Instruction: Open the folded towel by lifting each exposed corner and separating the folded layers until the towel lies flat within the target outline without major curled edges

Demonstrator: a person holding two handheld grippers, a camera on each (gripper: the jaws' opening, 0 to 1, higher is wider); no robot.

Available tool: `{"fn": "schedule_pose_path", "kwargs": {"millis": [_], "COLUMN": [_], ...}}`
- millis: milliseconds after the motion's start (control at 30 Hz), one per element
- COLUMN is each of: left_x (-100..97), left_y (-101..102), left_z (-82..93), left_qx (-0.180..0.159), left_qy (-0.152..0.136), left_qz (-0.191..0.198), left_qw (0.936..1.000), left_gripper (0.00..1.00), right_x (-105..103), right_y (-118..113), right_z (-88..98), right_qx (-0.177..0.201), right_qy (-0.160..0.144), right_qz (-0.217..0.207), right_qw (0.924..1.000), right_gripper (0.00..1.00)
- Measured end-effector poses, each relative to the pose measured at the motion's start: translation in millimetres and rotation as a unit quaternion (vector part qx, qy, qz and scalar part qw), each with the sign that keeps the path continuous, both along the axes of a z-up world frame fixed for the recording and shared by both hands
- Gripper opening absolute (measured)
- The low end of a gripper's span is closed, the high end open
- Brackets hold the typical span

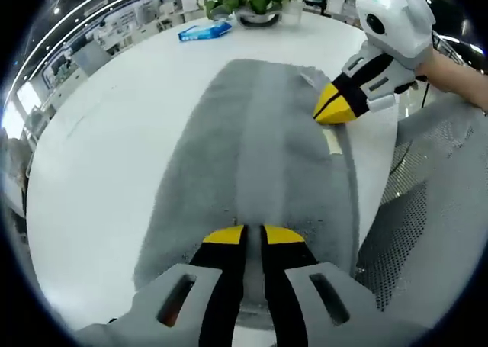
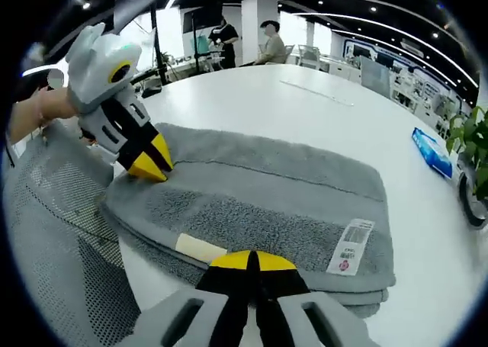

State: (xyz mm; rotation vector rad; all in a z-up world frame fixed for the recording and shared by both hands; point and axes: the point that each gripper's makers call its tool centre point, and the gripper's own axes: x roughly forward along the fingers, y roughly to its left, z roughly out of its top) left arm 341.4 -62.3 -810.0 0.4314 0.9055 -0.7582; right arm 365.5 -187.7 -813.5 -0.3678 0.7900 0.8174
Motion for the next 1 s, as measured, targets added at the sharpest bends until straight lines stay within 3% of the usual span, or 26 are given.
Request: {"fn": "schedule_pose_path", "kwargs": {"millis": [467, 1000], "left_x": [-12.8, -27.9], "left_y": [-43, -79], "left_z": [-0.6, -0.8], "left_qx": [-0.024, -0.06], "left_qy": [0.015, 0.033], "left_qz": [-0.038, -0.062], "left_qw": [0.9989, 0.9957], "left_gripper": [0.07, 0.07], "right_x": [39, 60], "right_y": [-21, -29], "right_z": [-0.1, 1.0], "right_qx": [-0.057, -0.067], "right_qy": [-0.063, -0.127], "right_qz": [-0.033, -0.054], "right_qw": [0.9958, 0.9881], "right_gripper": [0.0, 0.0]}}
